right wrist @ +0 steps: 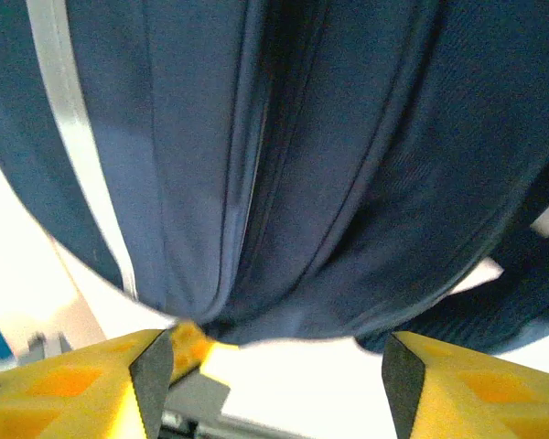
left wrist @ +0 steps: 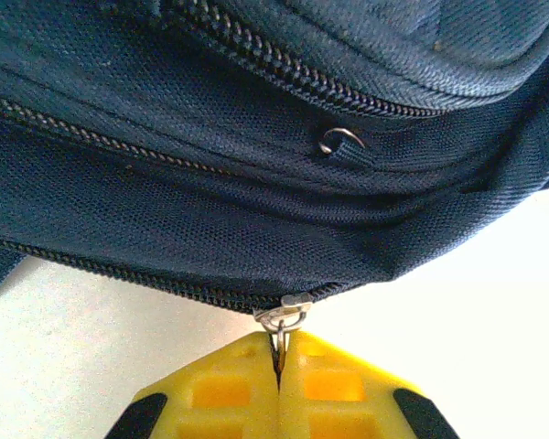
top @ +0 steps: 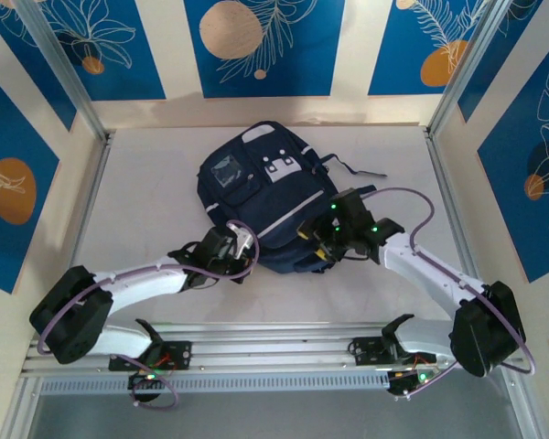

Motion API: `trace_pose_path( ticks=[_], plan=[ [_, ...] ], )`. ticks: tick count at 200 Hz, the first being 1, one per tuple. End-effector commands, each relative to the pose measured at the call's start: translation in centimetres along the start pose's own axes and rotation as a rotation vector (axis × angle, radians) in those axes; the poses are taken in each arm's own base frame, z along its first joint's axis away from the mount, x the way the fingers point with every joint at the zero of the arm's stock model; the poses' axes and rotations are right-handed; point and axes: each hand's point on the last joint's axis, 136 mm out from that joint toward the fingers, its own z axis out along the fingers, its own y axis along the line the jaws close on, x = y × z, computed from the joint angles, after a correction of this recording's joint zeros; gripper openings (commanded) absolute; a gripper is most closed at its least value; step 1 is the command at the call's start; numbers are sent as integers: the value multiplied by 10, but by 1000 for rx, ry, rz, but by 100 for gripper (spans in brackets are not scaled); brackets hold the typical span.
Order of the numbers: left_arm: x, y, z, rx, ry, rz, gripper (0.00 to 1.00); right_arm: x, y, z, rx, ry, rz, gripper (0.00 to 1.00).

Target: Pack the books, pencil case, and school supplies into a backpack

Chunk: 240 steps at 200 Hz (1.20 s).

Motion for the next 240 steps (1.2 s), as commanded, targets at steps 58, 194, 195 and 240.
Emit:
trace_pose_path(
  ticks=[58,194,195,240],
  plan=[
    [-5,-11,-10,50,-6,-7,0,20,3,42,100,29,129,60],
    [-5,5,-9,-37,-14,-12,0,-20,-33,36,245,-158,103,0],
    [-4,6,-9,-41,-13,-12,0,-21,-33,35,244,-161,104,0],
    [-2,24,-9,-120,-16,-33,0,-36,-40,19,214,-176,145,0]
  ],
)
